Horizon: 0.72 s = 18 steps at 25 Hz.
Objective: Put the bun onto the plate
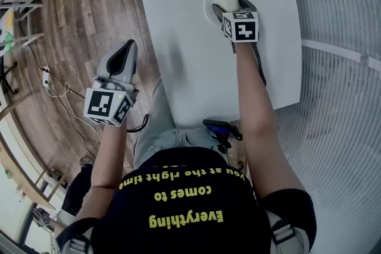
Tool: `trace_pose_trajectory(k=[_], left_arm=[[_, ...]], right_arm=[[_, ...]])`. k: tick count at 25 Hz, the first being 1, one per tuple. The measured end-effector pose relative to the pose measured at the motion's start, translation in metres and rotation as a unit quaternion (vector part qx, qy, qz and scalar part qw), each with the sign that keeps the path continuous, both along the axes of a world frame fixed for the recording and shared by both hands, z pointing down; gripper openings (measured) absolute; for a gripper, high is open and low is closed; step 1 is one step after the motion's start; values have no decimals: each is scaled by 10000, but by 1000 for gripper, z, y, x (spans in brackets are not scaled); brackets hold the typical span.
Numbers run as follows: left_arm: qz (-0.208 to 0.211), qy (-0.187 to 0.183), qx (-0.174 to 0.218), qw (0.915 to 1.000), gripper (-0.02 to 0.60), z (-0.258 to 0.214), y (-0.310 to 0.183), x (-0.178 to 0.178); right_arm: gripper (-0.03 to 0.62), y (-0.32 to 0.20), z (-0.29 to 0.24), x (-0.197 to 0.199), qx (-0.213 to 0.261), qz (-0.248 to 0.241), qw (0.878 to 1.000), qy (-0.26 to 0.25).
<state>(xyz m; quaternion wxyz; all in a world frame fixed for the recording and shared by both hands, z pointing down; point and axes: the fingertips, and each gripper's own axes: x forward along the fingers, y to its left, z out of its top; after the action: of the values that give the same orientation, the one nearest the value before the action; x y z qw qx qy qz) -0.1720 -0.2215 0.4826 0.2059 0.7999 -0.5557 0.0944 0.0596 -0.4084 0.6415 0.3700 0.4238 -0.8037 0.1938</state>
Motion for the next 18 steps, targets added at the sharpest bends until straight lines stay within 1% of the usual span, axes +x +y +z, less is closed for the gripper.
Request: trace_pose_trajectory(k=[2, 4, 9, 13, 14, 18], left_arm=[[3, 6, -7, 10000, -2, 0, 0, 0], [1, 21, -10, 10000, -2, 1, 1, 0], [-172, 182, -39, 9997, -2, 2, 0, -8], [-272, 180, -2, 9995, -2, 1, 0, -17], [-283, 175, 6, 9994, -2, 0, 0, -18], [-325, 189, 21, 9993, -2, -2, 0, -23]], right_arm=[[433, 1, -1, 0, -2, -75, 9999, 76], [431, 3, -2, 1, 11, -134, 9998, 125], [385, 8, -14, 0, 147, -77, 9998, -53], [310, 9, -31, 1, 348, -2, 9992, -199], [275, 9, -34, 2, 371, 21, 9990, -234], [192, 10, -41, 3, 394, 103, 9986, -337]])
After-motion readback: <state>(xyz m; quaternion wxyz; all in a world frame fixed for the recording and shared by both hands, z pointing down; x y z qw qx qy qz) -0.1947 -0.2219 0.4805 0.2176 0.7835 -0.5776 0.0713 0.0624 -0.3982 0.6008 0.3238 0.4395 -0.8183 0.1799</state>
